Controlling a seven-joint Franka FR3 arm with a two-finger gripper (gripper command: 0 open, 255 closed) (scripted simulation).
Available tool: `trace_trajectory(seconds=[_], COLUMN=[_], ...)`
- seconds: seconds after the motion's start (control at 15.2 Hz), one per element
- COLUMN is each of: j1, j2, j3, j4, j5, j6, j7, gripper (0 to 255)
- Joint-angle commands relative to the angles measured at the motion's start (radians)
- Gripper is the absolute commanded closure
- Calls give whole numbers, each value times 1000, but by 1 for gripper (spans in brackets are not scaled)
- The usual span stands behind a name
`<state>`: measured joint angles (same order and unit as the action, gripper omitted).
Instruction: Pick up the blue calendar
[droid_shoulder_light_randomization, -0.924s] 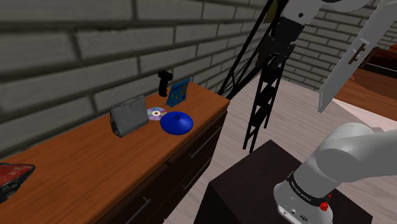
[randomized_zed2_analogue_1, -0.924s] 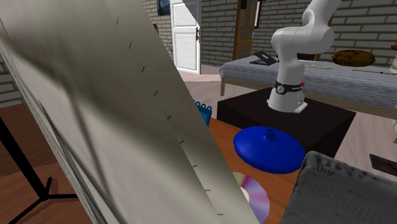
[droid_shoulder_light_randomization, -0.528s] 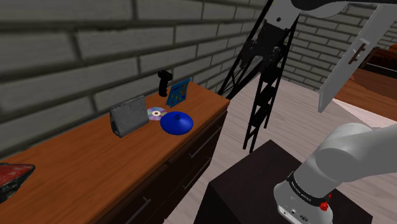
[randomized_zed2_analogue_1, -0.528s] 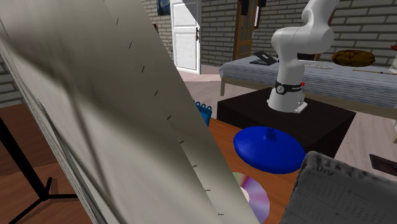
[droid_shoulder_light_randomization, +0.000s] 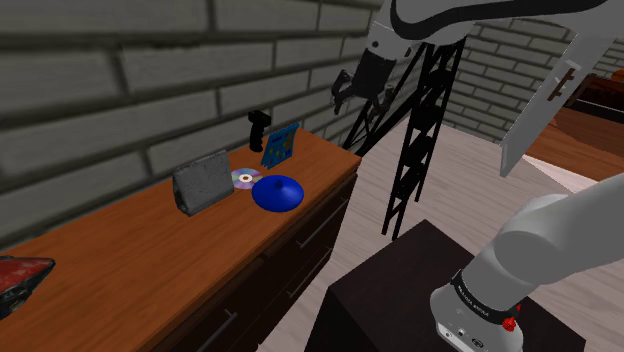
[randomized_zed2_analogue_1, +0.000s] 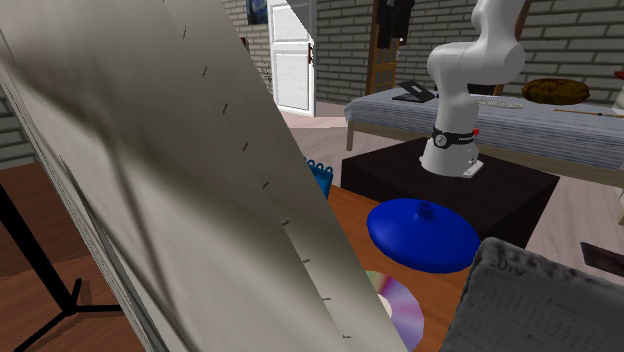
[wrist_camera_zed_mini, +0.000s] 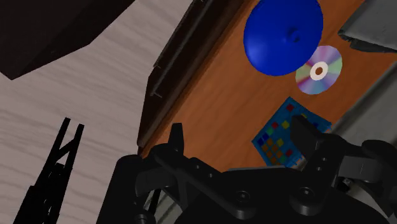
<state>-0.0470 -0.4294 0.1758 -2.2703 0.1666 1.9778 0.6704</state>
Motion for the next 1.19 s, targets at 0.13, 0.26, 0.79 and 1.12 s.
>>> trace_trajectory(seconds=[0.13, 0.26, 0.79, 1.12], j1=[-21, -31, -34, -2], j2=[141, 220, 547, 752], j3=[62, 87, 124, 95], j4=[70, 118, 365, 564], j5=[-12, -30, -148, -213], j6=[78, 110, 180, 176], j7=[181, 270, 623, 812], gripper=[0, 0, 0, 0])
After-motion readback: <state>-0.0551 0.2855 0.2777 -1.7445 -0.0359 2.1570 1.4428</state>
